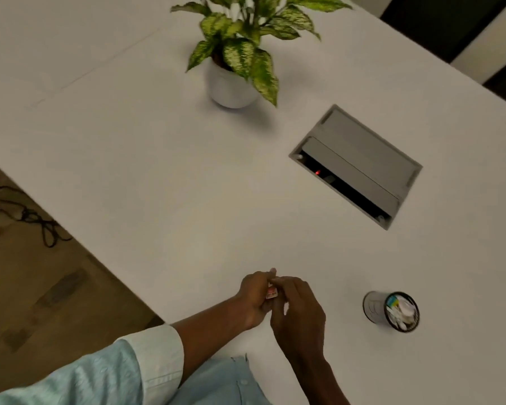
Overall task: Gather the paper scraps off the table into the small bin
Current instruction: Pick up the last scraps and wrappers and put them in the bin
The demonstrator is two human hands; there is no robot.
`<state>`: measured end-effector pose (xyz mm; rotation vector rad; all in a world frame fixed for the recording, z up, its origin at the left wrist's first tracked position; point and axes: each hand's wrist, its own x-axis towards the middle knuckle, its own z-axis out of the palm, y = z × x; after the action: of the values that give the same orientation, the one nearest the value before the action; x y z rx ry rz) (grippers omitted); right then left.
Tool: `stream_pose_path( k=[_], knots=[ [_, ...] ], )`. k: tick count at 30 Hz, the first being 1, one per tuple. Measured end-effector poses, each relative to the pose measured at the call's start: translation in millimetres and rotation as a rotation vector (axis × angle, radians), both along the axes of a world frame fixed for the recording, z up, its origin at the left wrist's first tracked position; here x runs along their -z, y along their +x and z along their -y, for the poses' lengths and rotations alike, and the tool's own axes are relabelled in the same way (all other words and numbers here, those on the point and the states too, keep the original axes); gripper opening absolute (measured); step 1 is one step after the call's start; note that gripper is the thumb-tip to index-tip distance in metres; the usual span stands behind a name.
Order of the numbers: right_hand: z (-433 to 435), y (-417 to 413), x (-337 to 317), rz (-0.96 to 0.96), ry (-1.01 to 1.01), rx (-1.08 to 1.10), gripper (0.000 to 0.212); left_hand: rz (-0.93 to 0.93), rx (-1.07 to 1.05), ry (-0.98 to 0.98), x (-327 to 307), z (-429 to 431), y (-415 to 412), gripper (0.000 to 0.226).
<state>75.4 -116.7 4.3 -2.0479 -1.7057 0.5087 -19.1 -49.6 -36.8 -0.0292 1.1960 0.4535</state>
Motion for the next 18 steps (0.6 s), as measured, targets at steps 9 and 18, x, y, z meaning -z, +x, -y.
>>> stream_pose_path(
  k=[9,18],
  knots=[
    [34,74,3,-1.657,0.034,1.063,0.025,-0.268,0.438,0.965,-59,42,98,0.035],
    [44,107,-9,-2.196,0.095,0.882,0.051,-0.408,0.660,1.451,-72,72,127,0.028]
  ],
)
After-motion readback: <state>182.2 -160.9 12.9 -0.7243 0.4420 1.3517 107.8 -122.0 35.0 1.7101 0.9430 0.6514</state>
